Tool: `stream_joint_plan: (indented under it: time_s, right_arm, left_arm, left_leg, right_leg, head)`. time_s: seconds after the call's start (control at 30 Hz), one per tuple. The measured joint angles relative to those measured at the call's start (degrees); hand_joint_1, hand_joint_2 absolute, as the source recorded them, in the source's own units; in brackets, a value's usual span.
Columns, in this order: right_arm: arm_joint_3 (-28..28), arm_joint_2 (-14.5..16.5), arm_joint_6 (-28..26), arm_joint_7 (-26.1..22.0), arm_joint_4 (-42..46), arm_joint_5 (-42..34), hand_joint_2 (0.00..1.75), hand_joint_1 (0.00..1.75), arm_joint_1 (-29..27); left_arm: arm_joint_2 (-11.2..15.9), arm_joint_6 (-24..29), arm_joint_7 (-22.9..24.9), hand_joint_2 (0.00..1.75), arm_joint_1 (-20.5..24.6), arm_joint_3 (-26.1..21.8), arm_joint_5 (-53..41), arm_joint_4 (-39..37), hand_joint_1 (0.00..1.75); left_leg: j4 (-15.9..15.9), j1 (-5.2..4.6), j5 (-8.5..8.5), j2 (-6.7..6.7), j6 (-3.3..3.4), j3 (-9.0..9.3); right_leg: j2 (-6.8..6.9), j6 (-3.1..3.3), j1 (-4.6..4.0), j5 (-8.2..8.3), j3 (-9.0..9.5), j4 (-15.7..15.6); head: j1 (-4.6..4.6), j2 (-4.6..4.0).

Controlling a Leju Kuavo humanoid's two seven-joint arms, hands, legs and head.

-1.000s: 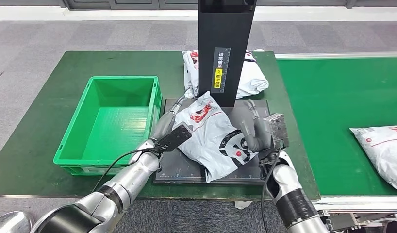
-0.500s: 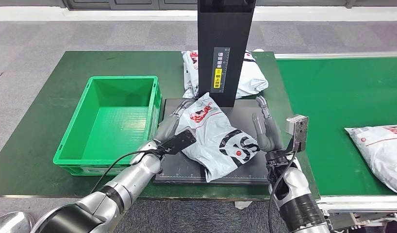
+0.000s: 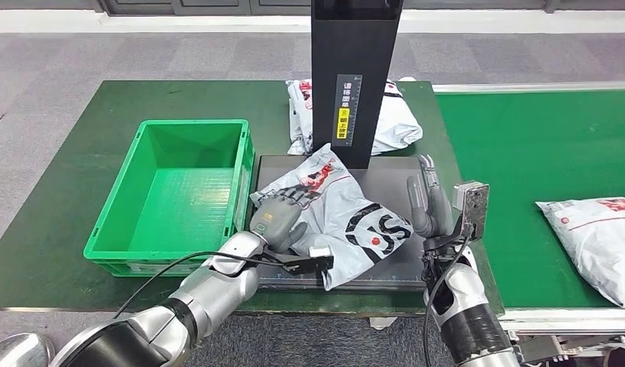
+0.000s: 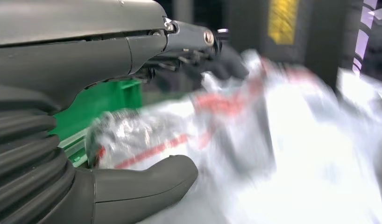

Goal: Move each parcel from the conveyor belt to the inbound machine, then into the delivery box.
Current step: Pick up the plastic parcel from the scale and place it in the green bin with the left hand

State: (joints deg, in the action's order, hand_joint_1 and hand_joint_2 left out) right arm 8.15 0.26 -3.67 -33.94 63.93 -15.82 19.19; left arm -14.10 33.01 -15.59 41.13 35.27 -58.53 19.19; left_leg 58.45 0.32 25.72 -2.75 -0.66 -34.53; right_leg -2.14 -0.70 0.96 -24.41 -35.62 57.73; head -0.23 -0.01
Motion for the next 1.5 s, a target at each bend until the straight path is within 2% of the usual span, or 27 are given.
stream_joint_plan:
  time_s: [0.1, 0.27, 0.37, 0.43, 0.5, 0.63, 0.7, 0.8, 0.97, 1.13, 1.23, 1.3, 1.43, 1.5]
  right_arm:
    - [0.0, 0.0, 0.37, -0.09, -1.89, -0.43, 0.0, 0.0, 0.75]
    - [0.0, 0.0, 0.42, -0.21, -3.85, -0.78, 0.0, 0.0, 1.01]
    - [0.0, 0.0, 0.09, -0.2, -4.53, -1.08, 0.0, 0.0, 1.02]
    - [0.0, 0.02, -0.22, -0.14, -4.89, -1.37, 0.0, 0.0, 1.02]
    - [0.0, 0.09, -0.44, 0.01, -5.21, -1.69, 0.0, 0.0, 1.05]
    - [0.0, 0.43, -0.51, 0.24, -6.03, -2.17, 0.0, 0.0, 1.53]
    - [0.0, 0.64, -0.53, 0.2, -6.6, -2.23, 0.0, 0.0, 1.93]
    - [0.0, 0.87, -0.6, 0.0, -7.34, -2.18, 0.0, 0.0, 2.23]
    - [0.0, 1.1, -0.78, 0.08, -7.98, -1.62, 0.0, 0.0, 2.63]
    - [0.0, 1.11, -0.87, 0.1, -8.13, -1.3, 0.0, 0.0, 2.84]
    - [-0.01, 1.1, -1.18, 0.27, -8.04, -1.03, 0.0, 0.0, 2.67]
    - [-0.15, 1.05, -1.41, 0.45, -7.8, -0.96, 0.0, 0.0, 2.17]
    - [-0.81, 0.82, -1.48, 1.15, -5.9, -1.01, 0.0, 0.0, -0.23]
    - [-0.97, 0.66, -1.53, 1.51, -4.72, -1.01, 0.0, 0.0, -1.45]
  left_arm:
    - [-0.02, 0.03, 0.88, 1.75, -0.29, 2.67, -1.56, -0.69, 1.75]
    - [-0.08, 1.26, 0.48, 1.75, -0.34, 4.15, -0.5, -1.18, 1.75]
    - [-0.08, 4.48, -1.55, 1.75, -0.44, 3.82, 1.95, -0.75, 1.75]
    - [-0.13, 6.23, -4.15, 1.75, -0.82, 1.98, 2.68, 0.87, 1.75]
    - [-0.57, 6.84, -8.76, 1.75, -1.43, -2.67, 1.99, 3.55, 1.75]
    - [-2.77, 7.0, -19.51, 1.75, -1.78, -16.94, 0.96, 8.13, 1.75]
    - [-3.73, 7.05, -22.78, 1.75, -1.78, -23.28, 2.94, 10.37, 1.75]
    - [-4.48, 7.08, -24.11, 1.75, -1.78, -30.28, 2.27, 14.73, 1.75]
    - [-4.88, 7.1, -24.47, 1.75, -1.74, -40.9, -7.64, 22.92, 1.75]
    - [-4.8, 7.1, -24.45, 1.75, -1.77, -47.41, -10.76, 28.02, 1.75]
    - [-4.23, 7.1, -23.17, 1.75, -2.05, -50.76, -16.88, 31.77, 1.75]
    - [-3.1, 7.1, -19.43, 1.75, -2.22, -52.71, -21.75, 34.18, 1.75]
    - [2.48, 7.1, -2.85, 1.75, -2.31, -53.18, -25.94, 34.71, 1.75]
    - [5.4, 7.1, 3.29, 1.75, -2.47, -52.36, -26.11, 33.59, 1.75]
  left_leg:
    - [0.0, 0.0, 0.0, -0.01, 0.0, 0.0]
    - [0.0, 0.0, -0.01, -0.01, 0.0, 0.01]
    - [0.0, 0.01, -0.01, -0.01, 0.0, 0.0]
    - [0.0, 0.01, -0.01, -0.03, 0.0, 0.0]
    - [0.0, 0.0, -0.01, -0.03, 0.0, -0.01]
    - [0.0, 0.0, -0.01, 0.0, 0.0, -0.02]
    - [0.0, 0.0, -0.01, 0.02, 0.0, -0.01]
    - [0.0, 0.01, -0.02, 0.0, -0.01, -0.01]
    - [-0.01, 0.03, -0.03, 0.04, -0.03, 0.02]
    - [-0.01, 0.04, -0.03, -0.01, -0.02, -0.01]
    - [-0.01, 0.03, -0.02, 0.01, -0.02, -0.01]
    - [-0.02, 0.03, -0.02, 0.05, -0.03, 0.01]
    - [-0.07, 0.05, -0.02, 0.08, -0.03, 0.06]
    - [-0.08, 0.07, -0.03, 0.1, -0.05, 0.07]
  right_leg:
    - [0.0, 0.0, 0.0, 0.0, 0.0, 0.0]
    - [0.01, 0.0, -0.01, 0.0, 0.01, 0.0]
    - [0.01, 0.0, -0.01, 0.0, 0.0, 0.0]
    - [0.01, 0.0, -0.01, 0.0, 0.0, 0.0]
    - [0.01, 0.0, 0.0, 0.0, 0.0, 0.0]
    - [0.0, 0.0, 0.0, 0.01, 0.0, 0.0]
    - [-0.01, 0.0, 0.0, 0.01, 0.0, 0.0]
    - [-0.01, 0.0, -0.01, 0.01, 0.0, 0.01]
    - [-0.04, 0.01, -0.03, 0.01, -0.01, 0.03]
    - [-0.04, 0.01, -0.03, 0.01, 0.0, 0.03]
    - [-0.04, 0.01, -0.02, 0.01, -0.01, 0.03]
    - [-0.06, 0.01, -0.02, 0.01, -0.02, 0.03]
    - [-0.08, 0.04, -0.06, -0.02, -0.04, 0.03]
    - [-0.1, 0.06, -0.09, -0.03, -0.07, 0.03]
  head:
    - [-0.01, -0.02]
    - [-0.01, -0.01]
    - [-0.01, -0.01]
    - [-0.01, -0.01]
    - [0.0, 0.0]
    - [-0.01, -0.01]
    - [-0.01, -0.02]
    - [-0.01, -0.01]
    - [-0.01, 0.01]
    - [-0.01, 0.0]
    - [-0.01, -0.01]
    - [-0.01, 0.0]
    - [-0.01, 0.0]
    - [-0.01, -0.01]
